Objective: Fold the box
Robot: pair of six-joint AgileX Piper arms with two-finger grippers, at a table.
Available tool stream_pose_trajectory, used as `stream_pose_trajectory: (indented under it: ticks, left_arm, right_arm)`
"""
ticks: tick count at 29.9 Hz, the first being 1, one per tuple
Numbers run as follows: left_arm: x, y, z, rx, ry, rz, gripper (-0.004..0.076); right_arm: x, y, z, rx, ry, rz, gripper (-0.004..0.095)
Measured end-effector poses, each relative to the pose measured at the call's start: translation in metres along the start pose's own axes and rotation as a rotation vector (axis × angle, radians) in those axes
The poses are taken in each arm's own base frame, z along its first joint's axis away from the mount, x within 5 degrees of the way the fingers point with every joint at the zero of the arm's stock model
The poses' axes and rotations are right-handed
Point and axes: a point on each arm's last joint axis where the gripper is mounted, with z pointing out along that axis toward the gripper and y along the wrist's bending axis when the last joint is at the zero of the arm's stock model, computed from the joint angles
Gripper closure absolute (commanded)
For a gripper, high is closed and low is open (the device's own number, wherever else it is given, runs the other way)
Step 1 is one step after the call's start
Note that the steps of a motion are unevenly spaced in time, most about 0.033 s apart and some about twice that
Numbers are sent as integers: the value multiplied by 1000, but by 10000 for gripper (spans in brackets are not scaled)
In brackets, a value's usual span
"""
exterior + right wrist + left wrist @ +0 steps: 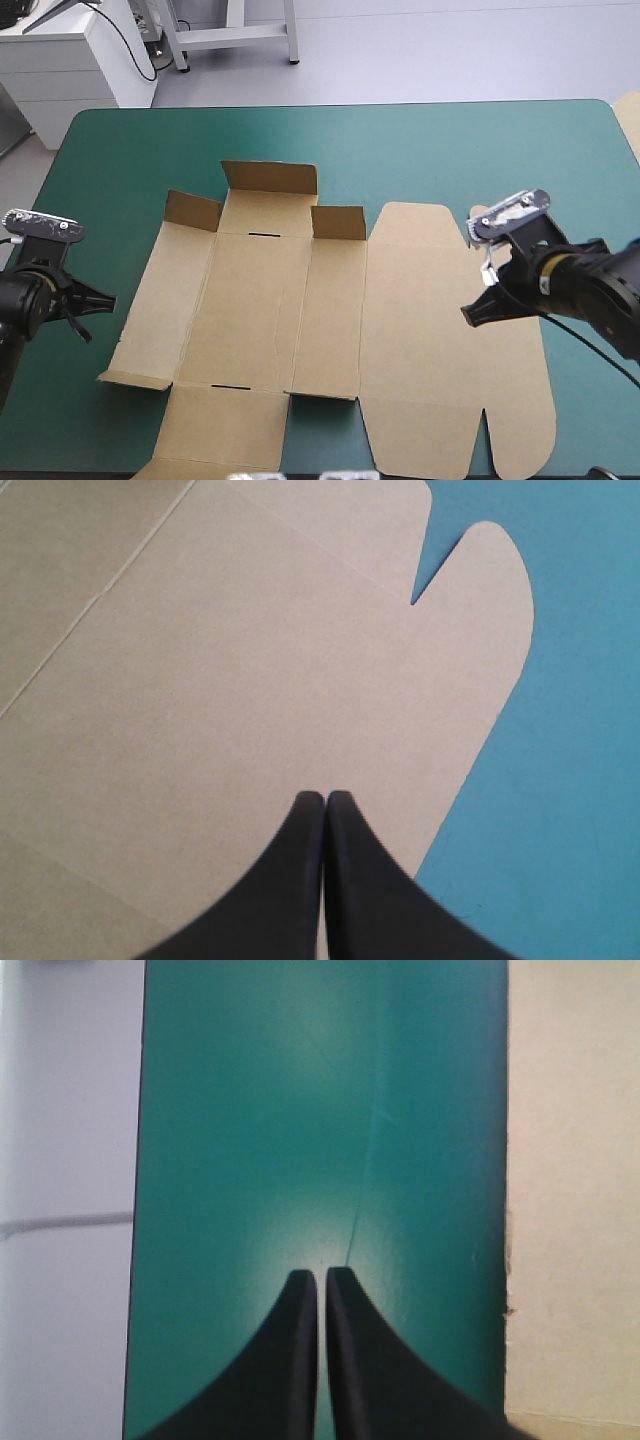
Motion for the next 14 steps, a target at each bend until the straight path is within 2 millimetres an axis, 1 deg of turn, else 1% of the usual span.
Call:
stream_pose_trajectory:
  ticks: [3,5,8,9,12,14]
  left_arm:
    - [-10,9,15,23,87,-47,706]
    - [-14,20,22,95,131,-117,706]
    - [-16,34,35,275,178,-246,706]
    - [-17,38,42,366,177,-305,706]
    - [-23,39,63,556,150,-350,706]
    - [-25,39,78,611,165,-369,706]
  right_arm:
    - [18,-2,-13,-10,-35,27,929]
    - [29,-2,-20,-23,-56,44,929]
    - [43,-1,-29,-52,-86,64,929]
    - [49,0,-32,-71,-95,72,929]
    - [62,4,-37,-122,-109,90,928]
    - [69,7,-38,-157,-114,101,929]
